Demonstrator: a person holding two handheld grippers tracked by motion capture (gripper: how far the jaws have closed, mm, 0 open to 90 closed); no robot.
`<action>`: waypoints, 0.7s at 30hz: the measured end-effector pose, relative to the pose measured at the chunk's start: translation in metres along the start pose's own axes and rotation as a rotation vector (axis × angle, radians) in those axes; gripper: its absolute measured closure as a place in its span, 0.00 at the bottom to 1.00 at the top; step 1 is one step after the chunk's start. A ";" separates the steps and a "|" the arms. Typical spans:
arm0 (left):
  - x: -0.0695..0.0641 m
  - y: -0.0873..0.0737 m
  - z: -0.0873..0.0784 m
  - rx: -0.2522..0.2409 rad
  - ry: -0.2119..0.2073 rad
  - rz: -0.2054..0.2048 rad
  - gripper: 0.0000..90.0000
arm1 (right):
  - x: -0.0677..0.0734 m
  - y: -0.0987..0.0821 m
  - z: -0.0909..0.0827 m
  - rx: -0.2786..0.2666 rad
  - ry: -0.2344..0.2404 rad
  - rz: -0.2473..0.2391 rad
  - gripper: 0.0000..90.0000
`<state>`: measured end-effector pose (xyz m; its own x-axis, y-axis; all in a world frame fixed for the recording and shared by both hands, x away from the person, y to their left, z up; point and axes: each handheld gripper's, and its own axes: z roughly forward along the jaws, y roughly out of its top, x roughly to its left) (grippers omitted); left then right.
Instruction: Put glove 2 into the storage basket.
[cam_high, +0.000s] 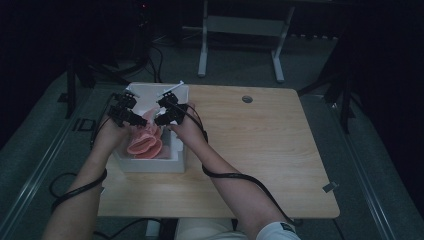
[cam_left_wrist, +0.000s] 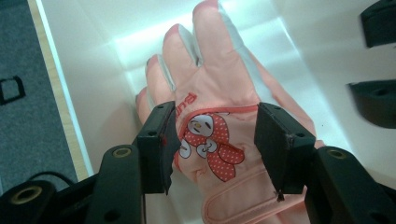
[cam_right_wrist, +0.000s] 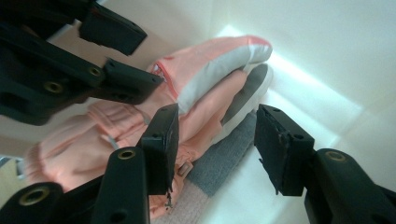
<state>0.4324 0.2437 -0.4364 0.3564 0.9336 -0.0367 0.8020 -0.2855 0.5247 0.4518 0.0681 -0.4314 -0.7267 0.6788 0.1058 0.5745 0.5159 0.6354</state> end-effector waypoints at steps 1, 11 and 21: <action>-0.001 0.000 -0.001 -0.010 0.003 0.001 0.54 | 0.000 0.000 -0.003 -0.007 0.001 -0.005 0.55; -0.032 0.005 -0.030 -0.148 -0.054 0.046 0.54 | -0.023 -0.006 -0.055 -0.085 0.034 -0.010 0.49; -0.085 0.013 -0.040 -0.194 -0.141 0.128 0.39 | -0.049 -0.031 -0.090 -0.133 0.062 -0.015 0.27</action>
<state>0.3935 0.1693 -0.3928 0.5232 0.8492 -0.0710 0.6441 -0.3396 0.6854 0.4359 -0.0278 -0.3872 -0.7592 0.6356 0.1401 0.5113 0.4493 0.7326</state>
